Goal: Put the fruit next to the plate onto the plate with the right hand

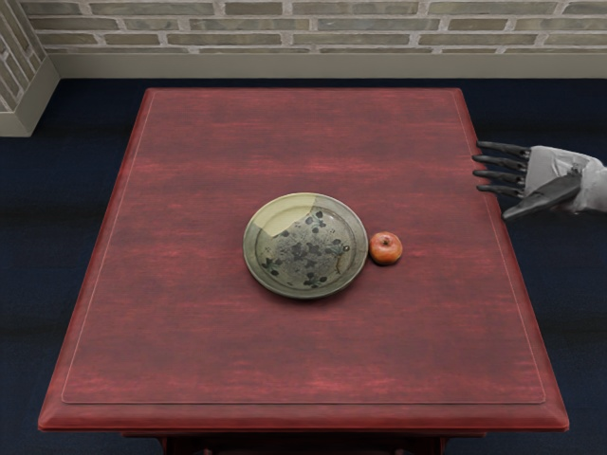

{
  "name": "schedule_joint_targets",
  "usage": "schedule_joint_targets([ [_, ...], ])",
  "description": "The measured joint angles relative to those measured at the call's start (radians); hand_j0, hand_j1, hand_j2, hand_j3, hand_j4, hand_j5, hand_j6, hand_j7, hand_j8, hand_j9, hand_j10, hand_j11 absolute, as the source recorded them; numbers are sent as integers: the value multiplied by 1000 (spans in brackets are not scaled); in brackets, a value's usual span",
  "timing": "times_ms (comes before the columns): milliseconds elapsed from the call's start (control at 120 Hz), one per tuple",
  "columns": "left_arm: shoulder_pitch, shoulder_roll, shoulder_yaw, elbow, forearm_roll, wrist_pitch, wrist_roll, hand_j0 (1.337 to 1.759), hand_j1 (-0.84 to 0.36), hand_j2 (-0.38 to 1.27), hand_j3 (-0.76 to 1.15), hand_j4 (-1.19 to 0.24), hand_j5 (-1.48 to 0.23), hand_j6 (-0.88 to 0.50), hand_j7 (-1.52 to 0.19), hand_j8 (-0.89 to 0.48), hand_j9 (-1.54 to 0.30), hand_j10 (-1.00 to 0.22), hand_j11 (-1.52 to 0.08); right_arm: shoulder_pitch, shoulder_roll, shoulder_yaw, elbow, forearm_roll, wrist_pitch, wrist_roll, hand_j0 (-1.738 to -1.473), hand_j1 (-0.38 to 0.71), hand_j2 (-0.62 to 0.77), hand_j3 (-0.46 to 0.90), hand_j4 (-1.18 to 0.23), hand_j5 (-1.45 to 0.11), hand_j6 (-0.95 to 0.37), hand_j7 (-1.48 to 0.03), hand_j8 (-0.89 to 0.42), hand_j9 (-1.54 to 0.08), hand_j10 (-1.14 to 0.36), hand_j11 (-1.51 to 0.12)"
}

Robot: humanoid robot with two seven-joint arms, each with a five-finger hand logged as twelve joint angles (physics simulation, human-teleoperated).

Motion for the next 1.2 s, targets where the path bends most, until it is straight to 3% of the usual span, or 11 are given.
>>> schedule_joint_targets([
  [300,0,0,0,0,0,0,0,1658,73,46,0,-230,-299,-230,-299,-230,-299,-230,-299,30,-29,31,12,-81,0,6,-1658,-308,-6,0,-34,-46,-33,-46,-34,-46,-34,-46],
  [492,0,0,0,0,0,0,0,1658,73,46,0,-230,-299,-230,-299,-230,-299,-230,-299,31,-62,123,284,-541,0,12,-1658,-307,-6,0,-36,-47,-36,-47,-36,-47,-36,-47],
  [575,0,0,0,0,0,0,0,1658,73,46,0,-230,-299,-230,-299,-230,-299,-230,-299,29,-58,128,365,-685,-22,12,-1658,-306,-6,0,-38,-48,-38,-48,-38,-48,-38,-48],
  [692,0,0,0,0,0,0,0,1658,73,46,0,-230,-299,-230,-299,-230,-299,-230,-299,27,-22,114,410,-827,-82,6,-1658,-306,-6,0,-40,-49,-41,-49,-40,-49,-39,-49],
  [867,0,0,0,0,0,0,0,1658,73,46,0,-230,-299,-230,-299,-230,-299,-230,-299,29,59,100,400,-880,-143,1,-1658,-305,-6,0,-41,-50,-42,-49,-41,-50,-40,-49],
  [1025,0,0,0,0,0,0,0,1658,73,46,0,-230,-299,-230,-299,-230,-299,-230,-299,35,133,96,376,-893,-204,-109,-1658,-282,-10,0,-60,-75,-61,-74,-60,-74,-59,-74],
  [1200,0,0,0,0,0,0,0,1658,73,46,0,-230,-299,-230,-299,-230,-299,-230,-299,28,180,84,394,-967,-355,-144,-1658,-194,-25,0,-134,-170,-135,-170,-134,-170,-133,-170],
])
